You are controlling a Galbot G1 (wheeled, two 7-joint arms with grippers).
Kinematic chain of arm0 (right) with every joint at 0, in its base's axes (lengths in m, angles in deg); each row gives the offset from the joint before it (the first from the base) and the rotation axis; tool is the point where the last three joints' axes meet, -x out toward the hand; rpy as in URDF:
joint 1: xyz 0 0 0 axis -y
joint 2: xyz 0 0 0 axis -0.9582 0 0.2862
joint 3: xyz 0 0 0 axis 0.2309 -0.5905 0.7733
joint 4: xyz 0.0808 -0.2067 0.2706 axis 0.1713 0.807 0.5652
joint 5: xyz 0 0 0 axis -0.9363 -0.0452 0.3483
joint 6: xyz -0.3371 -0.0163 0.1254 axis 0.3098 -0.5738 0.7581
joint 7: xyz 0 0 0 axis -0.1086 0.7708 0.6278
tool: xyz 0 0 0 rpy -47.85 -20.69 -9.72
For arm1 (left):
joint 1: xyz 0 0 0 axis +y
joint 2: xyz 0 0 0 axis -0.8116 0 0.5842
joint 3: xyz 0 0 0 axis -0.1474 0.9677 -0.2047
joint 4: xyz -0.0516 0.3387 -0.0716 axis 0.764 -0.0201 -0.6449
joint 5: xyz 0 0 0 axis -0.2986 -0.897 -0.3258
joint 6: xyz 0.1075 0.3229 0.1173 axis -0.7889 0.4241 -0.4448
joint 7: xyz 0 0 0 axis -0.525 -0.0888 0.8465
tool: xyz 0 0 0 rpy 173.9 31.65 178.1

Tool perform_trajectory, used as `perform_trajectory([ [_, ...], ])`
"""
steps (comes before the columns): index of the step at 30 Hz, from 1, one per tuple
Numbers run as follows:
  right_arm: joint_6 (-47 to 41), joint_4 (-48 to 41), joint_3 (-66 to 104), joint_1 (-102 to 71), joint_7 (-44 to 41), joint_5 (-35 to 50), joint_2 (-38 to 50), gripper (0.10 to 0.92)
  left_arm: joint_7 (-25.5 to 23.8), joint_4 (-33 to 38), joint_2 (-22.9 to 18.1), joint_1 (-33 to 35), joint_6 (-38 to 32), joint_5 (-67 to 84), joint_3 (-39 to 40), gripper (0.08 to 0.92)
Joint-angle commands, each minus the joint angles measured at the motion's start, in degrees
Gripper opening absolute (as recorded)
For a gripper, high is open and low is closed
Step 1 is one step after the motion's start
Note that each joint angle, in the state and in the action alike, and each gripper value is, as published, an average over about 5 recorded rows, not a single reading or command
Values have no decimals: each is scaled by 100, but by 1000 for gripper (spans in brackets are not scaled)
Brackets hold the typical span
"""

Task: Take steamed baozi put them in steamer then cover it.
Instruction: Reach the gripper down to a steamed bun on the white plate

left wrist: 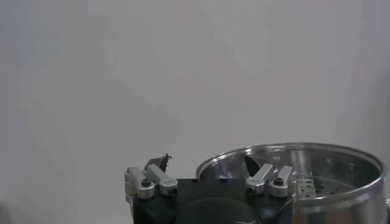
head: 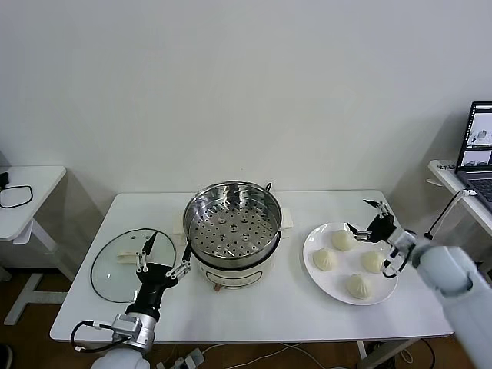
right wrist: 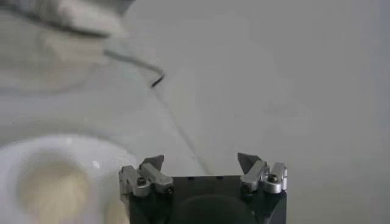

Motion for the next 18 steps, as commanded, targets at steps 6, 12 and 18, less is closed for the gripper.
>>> perform_trajectory([
  [6,37,-1684,-3286,3464,-2732,-593,378,823,30,102,-97,30,67,-42,98,823],
  [12,271,-2423,-3948,4061,-3111,-701,-305,823,36,101,-110,36,74,-40,41,823],
  [18,406,-2940,-4087,4094,-3109,-813,-840,823,37,91,-121,25,86,-30,15,823],
])
